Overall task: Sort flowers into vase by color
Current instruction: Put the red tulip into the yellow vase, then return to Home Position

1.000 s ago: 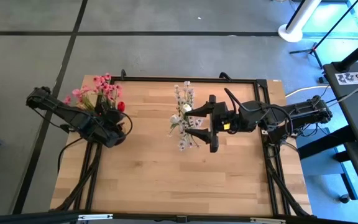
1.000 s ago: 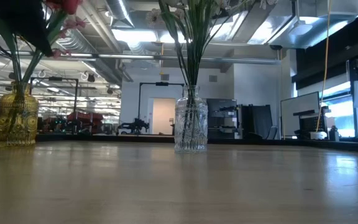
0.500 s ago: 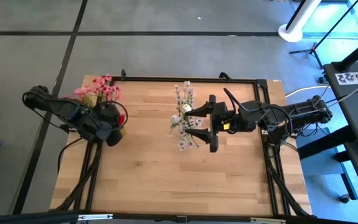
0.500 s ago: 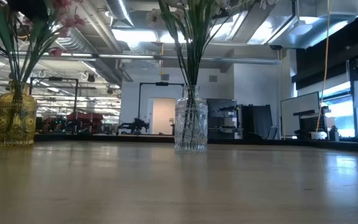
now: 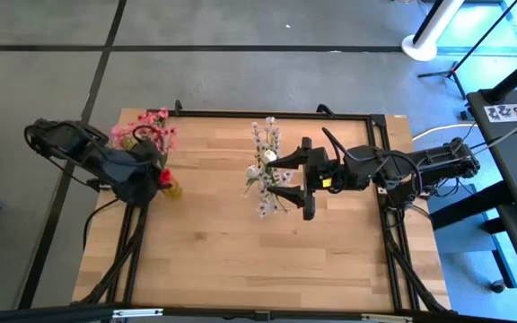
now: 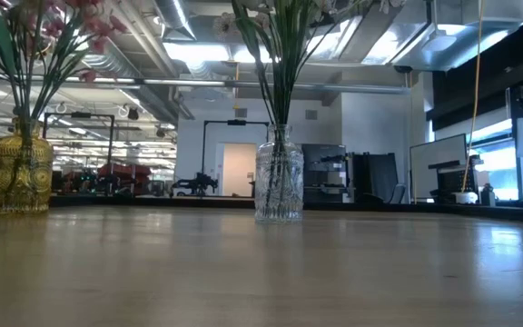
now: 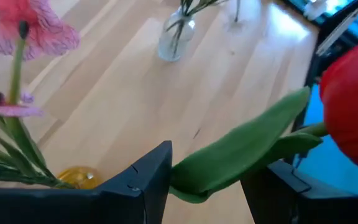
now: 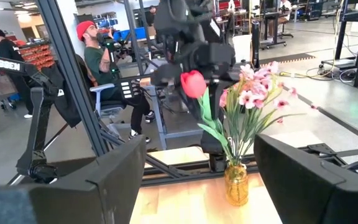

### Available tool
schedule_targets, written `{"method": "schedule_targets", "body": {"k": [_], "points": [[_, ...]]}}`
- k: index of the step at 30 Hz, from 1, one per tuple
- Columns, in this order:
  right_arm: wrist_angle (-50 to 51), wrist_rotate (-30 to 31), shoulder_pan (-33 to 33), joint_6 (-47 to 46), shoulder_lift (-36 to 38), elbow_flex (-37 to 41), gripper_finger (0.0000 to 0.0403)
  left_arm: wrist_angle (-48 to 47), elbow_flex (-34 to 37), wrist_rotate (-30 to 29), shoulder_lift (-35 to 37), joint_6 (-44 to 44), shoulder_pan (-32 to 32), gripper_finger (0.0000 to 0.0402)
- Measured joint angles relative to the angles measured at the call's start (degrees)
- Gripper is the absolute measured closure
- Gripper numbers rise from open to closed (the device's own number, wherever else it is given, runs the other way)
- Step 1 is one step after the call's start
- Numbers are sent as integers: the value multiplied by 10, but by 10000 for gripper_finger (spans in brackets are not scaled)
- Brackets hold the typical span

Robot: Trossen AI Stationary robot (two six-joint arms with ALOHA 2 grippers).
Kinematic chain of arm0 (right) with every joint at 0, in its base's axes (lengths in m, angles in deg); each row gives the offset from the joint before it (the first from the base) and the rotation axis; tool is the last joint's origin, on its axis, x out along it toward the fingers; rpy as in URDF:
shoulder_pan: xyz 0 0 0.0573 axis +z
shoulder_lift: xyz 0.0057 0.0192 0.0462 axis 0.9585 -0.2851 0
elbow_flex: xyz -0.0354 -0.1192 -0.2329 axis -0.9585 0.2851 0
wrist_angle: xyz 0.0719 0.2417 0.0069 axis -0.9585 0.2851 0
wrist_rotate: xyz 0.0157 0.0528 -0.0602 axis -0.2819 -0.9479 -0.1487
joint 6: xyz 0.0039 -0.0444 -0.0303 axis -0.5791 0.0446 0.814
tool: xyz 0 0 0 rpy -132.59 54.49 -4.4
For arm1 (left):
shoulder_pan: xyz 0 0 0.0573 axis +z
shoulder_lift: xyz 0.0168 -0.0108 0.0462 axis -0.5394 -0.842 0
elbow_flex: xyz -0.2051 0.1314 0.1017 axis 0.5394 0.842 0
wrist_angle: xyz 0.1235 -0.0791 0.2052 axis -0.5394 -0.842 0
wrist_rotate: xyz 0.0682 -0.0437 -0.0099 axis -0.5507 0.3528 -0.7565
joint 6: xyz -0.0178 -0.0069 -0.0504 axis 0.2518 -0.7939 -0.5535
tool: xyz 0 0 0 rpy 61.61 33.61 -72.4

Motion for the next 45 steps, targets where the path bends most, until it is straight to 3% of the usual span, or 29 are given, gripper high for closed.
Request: {"method": "schedule_targets", "body": {"k": [7,13,17,25,35,39,45], "points": [[0,-2,0,0,0,0,107,-13,7,-2,0,3,0,228],[4,-2,0,0,0,0,107,-84,47,-83,0,-11,0,228],[4,-2,0,-1,0,0,107,-82,56,-99,1,5,0,227],[5,-2,0,-7,0,0,107,-83,41,-54,2,87,0,227],[4,2,-4,-7,0,0,107,-78,-17,72,15,92,-1,227],[0,0,-8,-7,0,0,107,19,-26,76,28,105,-20,228],[9,11,-9,2,0,0,125,293,-4,91,36,214,-86,247]]}}
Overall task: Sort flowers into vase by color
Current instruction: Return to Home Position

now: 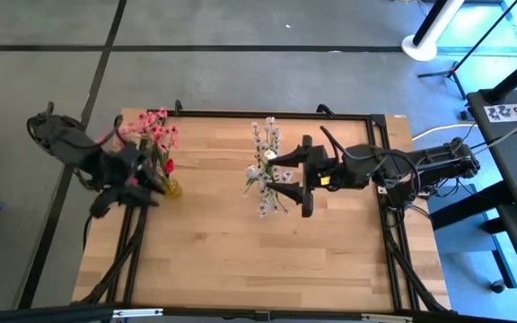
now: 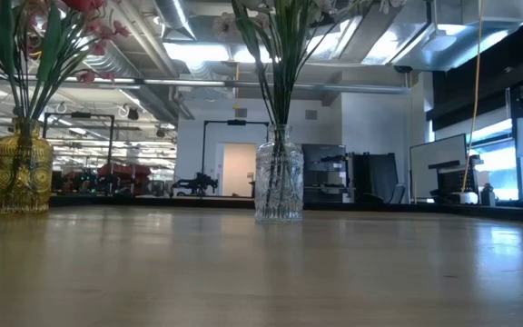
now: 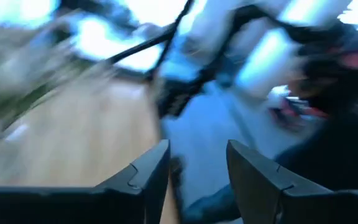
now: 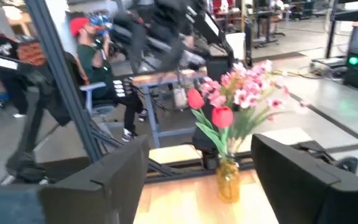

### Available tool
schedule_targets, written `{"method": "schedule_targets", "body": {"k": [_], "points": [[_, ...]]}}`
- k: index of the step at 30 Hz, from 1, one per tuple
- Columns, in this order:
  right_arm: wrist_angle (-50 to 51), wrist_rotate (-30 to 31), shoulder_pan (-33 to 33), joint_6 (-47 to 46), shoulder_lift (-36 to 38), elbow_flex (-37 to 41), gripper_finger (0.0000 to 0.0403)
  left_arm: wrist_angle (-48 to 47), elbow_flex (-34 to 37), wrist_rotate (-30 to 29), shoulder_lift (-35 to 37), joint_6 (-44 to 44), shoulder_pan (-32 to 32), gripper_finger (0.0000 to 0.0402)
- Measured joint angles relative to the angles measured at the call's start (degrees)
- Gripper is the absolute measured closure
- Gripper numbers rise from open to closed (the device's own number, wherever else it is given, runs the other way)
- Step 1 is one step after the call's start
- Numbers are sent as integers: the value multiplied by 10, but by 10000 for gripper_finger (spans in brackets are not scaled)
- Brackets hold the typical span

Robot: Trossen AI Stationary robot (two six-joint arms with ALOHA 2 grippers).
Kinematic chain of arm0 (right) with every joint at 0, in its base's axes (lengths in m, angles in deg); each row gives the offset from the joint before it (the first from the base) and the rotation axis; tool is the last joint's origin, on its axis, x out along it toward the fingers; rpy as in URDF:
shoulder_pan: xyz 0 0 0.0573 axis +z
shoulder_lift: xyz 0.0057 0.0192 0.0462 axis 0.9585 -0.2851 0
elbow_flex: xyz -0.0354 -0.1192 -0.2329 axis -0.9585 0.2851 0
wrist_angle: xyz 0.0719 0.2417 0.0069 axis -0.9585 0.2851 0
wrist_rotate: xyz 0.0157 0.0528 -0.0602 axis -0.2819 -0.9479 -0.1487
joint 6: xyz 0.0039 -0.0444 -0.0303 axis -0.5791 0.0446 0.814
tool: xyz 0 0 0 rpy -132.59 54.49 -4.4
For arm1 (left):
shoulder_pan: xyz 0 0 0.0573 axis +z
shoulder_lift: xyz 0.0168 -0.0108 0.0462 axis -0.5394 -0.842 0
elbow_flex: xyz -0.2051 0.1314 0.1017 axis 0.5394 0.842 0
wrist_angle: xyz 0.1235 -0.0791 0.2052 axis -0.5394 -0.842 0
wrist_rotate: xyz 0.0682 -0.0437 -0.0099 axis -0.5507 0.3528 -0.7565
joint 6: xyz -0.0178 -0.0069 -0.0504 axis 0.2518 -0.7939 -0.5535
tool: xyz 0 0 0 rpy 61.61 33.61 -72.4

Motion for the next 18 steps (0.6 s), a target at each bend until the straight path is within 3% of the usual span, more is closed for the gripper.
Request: {"method": "schedule_targets", "body": {"k": [6,14,18], "points": [[35,11,0,0,0,0,201,178,55,28,-22,74,-83,284],[35,11,0,0,0,0,307,292,148,-10,-23,70,-174,378],[36,11,0,-1,0,0,348,331,200,20,-23,16,-213,397]]}}
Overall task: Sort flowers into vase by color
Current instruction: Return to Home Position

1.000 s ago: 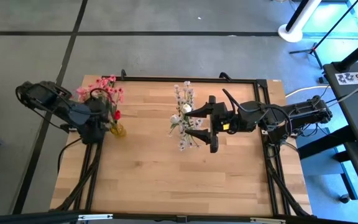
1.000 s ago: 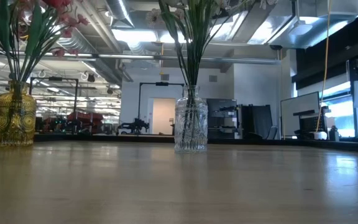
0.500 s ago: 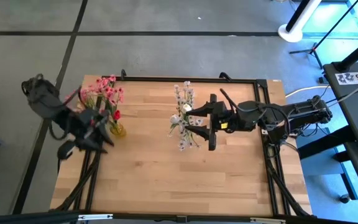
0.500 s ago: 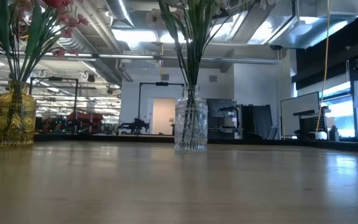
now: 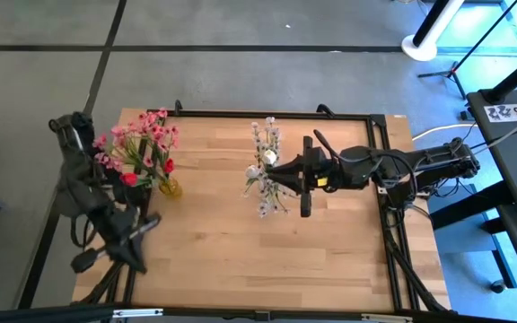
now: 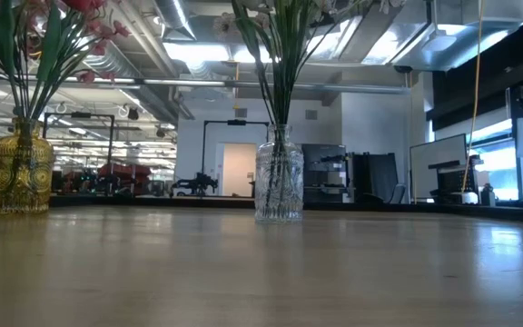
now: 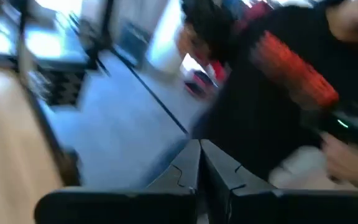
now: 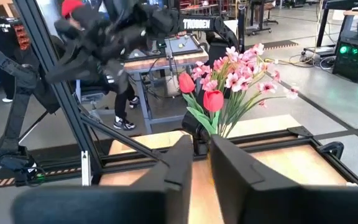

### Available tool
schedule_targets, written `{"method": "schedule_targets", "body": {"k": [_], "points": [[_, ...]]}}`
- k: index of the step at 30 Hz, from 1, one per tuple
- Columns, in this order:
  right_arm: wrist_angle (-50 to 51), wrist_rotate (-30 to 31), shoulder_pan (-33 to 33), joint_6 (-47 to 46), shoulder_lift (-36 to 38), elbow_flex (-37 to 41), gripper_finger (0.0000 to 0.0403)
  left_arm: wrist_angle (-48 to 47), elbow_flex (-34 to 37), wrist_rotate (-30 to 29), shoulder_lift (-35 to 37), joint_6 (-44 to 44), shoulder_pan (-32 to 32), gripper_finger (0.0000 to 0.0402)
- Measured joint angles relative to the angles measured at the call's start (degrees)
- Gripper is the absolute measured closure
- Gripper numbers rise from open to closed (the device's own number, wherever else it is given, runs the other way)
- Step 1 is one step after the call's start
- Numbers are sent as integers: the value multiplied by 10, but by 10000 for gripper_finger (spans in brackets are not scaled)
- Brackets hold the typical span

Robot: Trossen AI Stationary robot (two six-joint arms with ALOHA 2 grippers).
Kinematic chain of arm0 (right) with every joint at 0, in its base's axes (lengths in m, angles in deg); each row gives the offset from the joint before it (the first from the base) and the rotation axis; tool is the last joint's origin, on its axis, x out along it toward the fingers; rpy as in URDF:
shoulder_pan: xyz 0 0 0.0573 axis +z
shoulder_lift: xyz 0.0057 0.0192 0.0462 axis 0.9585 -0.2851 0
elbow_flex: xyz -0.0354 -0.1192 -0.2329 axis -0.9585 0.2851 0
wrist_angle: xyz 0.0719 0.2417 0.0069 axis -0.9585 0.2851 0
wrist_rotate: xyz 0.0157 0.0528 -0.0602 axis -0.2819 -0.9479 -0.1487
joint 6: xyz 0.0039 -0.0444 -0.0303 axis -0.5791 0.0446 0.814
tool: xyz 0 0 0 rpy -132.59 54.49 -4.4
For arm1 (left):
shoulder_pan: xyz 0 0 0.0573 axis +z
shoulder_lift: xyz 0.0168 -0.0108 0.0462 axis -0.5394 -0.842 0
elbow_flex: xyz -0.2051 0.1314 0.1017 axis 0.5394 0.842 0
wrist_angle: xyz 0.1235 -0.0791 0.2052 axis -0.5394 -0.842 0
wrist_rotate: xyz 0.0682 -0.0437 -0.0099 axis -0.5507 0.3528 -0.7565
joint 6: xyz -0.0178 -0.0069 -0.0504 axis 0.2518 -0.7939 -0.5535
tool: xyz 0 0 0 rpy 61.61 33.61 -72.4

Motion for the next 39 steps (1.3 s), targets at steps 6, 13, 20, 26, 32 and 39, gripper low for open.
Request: {"method": "schedule_targets", "body": {"k": [6,13,20,26,32,39], "points": [[1,1,0,-5,0,0,393,13,57,9,-6,-66,-58,400],[3,2,-8,-48,0,0,389,76,154,-103,53,-32,-125,400],[5,5,-27,-58,0,0,391,157,277,-86,105,-119,-133,400],[6,-1,-30,-60,0,0,400,88,289,-84,124,-86,-133,400],[8,1,-30,-58,0,0,394,-16,290,-182,117,-105,-133,400],[11,3,-29,-50,5,0,397,-164,291,-184,116,-163,-135,400]]}}
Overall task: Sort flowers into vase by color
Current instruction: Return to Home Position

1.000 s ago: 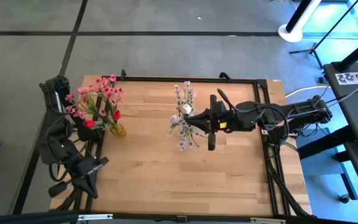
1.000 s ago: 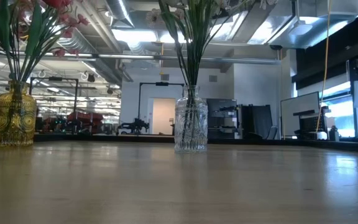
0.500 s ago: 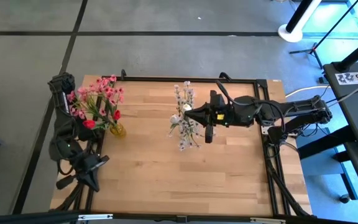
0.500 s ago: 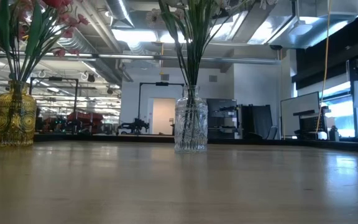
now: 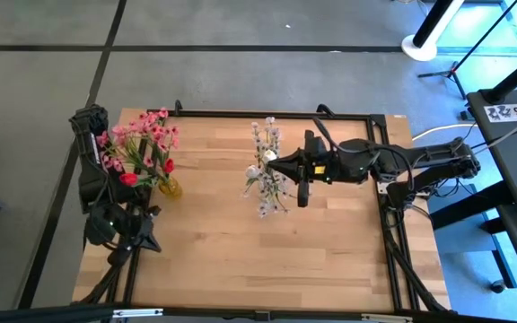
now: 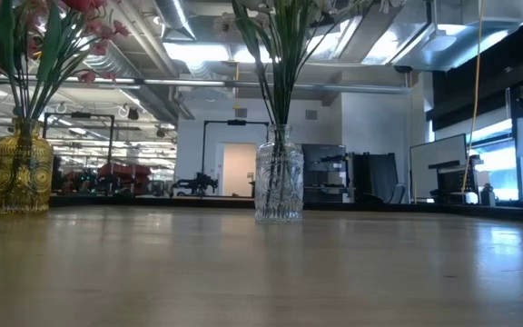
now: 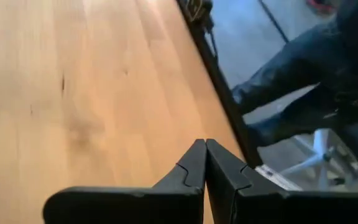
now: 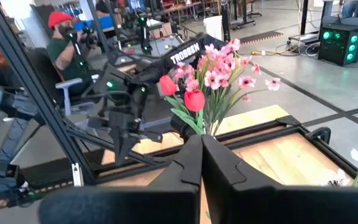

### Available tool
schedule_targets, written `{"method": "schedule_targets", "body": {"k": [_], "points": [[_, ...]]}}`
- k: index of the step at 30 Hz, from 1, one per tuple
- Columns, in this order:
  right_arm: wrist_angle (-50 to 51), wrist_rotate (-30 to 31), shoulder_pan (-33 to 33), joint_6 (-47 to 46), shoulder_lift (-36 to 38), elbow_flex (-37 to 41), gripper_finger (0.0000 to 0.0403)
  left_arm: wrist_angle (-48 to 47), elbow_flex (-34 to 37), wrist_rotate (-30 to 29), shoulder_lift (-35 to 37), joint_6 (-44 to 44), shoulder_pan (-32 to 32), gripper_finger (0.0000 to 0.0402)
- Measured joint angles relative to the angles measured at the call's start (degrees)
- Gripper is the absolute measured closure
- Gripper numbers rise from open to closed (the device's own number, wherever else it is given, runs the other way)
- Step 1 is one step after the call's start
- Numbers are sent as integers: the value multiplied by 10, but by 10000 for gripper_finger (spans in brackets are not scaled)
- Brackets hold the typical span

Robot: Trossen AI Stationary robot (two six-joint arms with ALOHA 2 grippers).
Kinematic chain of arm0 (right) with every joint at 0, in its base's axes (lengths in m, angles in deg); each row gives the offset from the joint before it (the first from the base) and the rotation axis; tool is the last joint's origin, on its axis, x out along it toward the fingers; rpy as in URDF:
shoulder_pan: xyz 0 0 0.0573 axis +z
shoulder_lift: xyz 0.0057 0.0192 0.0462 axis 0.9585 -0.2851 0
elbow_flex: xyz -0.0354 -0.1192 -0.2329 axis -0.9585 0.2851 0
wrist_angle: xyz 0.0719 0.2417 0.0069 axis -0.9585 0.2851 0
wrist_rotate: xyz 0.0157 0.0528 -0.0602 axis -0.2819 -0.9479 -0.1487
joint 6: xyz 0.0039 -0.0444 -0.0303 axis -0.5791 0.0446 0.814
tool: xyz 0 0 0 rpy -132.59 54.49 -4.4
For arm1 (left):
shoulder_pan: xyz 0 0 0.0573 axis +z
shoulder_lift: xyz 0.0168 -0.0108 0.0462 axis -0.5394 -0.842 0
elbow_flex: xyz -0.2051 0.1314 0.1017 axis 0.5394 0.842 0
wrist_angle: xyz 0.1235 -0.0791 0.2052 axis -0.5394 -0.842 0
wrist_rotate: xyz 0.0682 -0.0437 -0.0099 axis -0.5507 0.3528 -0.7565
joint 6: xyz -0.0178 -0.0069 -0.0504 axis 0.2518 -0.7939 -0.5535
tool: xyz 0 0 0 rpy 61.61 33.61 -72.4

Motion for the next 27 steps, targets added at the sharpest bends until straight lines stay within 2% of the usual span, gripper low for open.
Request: {"method": "schedule_targets", "body": {"k": [2,7,10,13,16,21,27], "points": [[-2,-3,0,-10,3,-1,397,11,-1,3,1,11,-3,400],[-1,-4,0,-12,5,-1,397,85,-1,60,8,159,-3,400],[-2,-3,-1,-11,5,-1,397,164,14,103,32,229,-4,400],[-2,0,-7,-10,5,-1,397,261,59,146,55,288,-3,400],[-2,-1,-9,-10,5,-1,397,344,123,173,72,287,-3,398],[-6,-5,-16,-12,5,-1,397,493,213,174,98,299,1,396],[-6,-3,-16,-12,5,-1,397,608,289,197,112,295,51,396]]}}
